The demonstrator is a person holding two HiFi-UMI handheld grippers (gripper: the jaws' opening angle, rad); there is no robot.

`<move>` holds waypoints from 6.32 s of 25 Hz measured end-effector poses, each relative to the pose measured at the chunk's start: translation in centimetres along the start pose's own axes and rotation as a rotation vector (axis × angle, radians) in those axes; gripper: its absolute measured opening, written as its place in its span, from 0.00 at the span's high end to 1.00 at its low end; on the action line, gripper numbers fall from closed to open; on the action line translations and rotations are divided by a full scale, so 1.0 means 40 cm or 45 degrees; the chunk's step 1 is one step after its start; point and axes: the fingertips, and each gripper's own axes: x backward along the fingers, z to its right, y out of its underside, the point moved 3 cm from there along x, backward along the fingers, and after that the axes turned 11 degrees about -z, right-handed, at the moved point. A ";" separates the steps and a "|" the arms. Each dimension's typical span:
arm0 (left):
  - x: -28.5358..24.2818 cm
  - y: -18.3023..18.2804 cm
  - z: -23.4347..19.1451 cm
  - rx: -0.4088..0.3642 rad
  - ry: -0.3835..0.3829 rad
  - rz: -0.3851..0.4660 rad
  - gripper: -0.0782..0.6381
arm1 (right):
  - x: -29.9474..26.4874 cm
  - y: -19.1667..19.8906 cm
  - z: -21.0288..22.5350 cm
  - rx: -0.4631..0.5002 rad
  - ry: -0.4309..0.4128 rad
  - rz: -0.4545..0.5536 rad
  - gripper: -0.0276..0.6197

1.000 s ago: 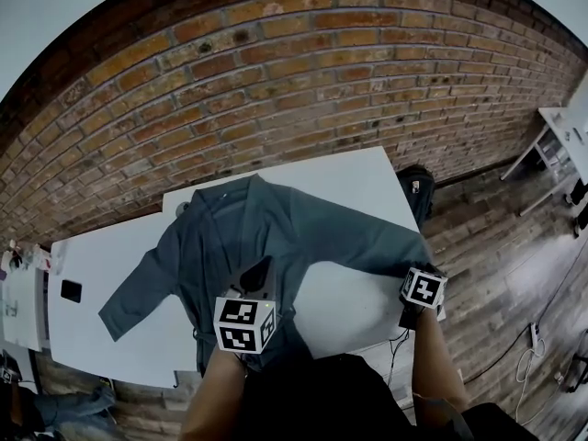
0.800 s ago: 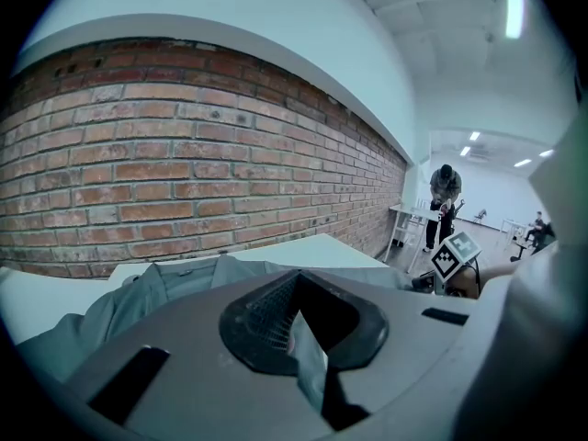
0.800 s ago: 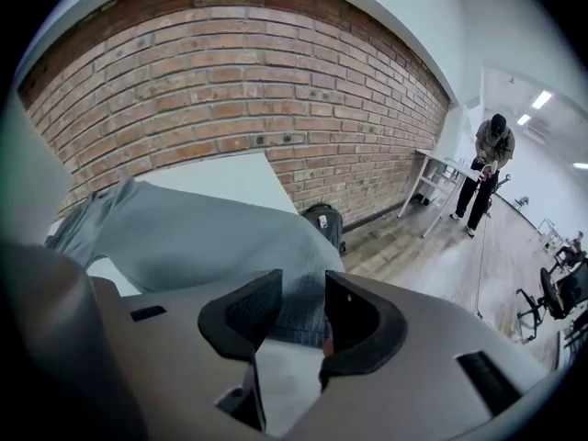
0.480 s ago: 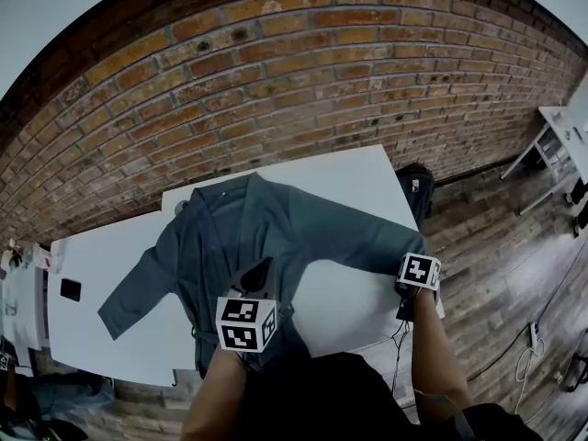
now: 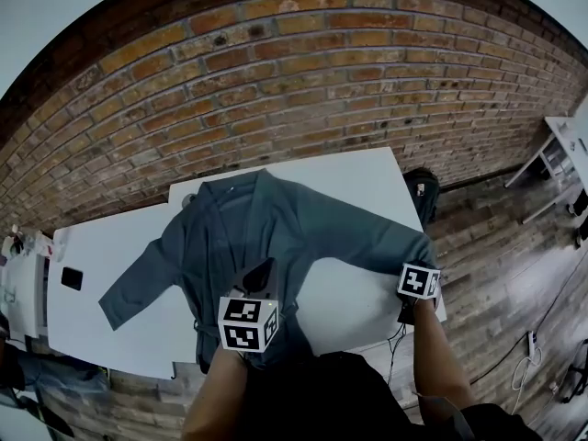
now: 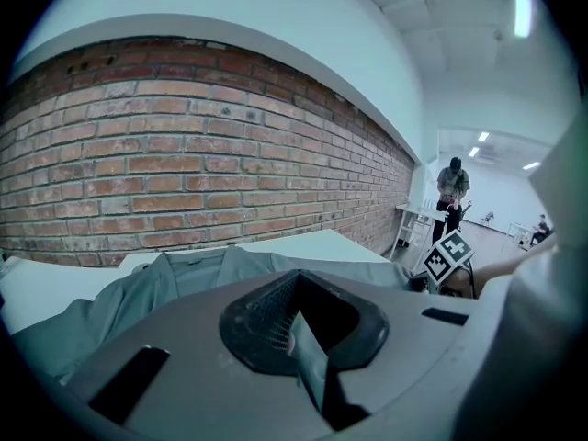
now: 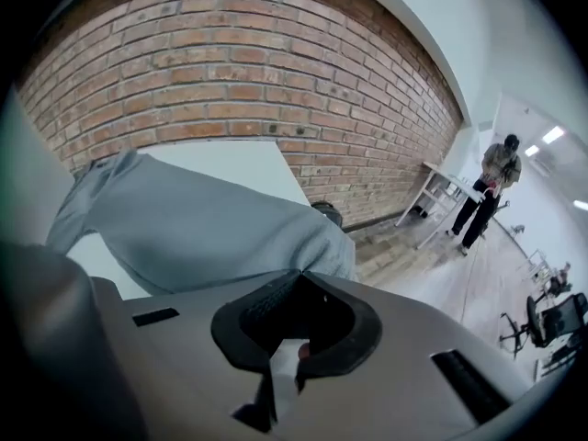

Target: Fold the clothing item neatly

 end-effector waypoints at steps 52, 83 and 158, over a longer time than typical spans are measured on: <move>0.352 0.360 -0.705 0.449 -0.325 -0.092 0.91 | 0.415 -0.074 -1.492 1.088 -0.678 0.526 0.94; 0.407 0.413 -0.789 0.513 -0.390 -0.085 0.91 | 0.351 -0.074 -1.494 0.742 -0.876 0.069 0.96; -0.180 -0.074 -0.308 0.235 0.052 -0.222 0.87 | 0.485 -0.057 -0.720 0.215 -0.884 0.316 0.96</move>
